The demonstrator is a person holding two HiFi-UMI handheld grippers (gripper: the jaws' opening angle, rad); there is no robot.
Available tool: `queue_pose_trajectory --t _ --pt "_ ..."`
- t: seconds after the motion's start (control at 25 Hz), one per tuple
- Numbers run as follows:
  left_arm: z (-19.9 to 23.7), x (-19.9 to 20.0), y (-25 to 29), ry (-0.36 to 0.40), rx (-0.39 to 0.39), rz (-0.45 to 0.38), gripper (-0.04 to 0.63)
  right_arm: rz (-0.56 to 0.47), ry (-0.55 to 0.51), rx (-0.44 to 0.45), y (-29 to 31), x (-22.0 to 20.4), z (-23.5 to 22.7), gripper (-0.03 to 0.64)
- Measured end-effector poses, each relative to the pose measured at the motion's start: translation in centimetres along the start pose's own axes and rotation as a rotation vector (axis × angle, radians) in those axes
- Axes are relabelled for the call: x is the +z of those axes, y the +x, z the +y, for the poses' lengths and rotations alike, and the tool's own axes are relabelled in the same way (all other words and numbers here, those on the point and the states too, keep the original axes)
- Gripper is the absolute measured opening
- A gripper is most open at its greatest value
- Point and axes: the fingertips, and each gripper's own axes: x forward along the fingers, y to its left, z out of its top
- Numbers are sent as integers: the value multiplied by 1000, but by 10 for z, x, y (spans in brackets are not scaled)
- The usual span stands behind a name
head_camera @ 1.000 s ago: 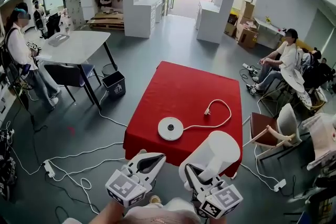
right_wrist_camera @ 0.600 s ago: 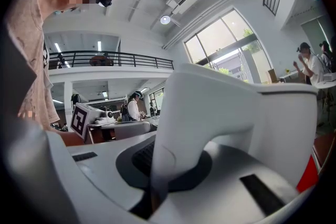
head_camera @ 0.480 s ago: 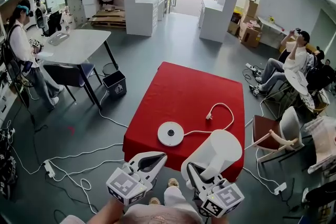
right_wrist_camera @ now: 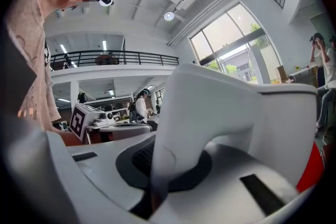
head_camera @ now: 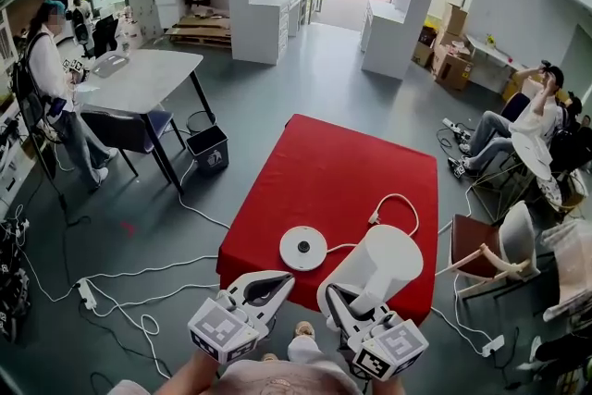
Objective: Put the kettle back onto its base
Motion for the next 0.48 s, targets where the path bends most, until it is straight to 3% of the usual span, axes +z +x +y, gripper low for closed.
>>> queue_pose_trajectory --t 0.48 --pt "27 3 10 -46 86 13 -11 31 -16 153 61 13 -14 23"
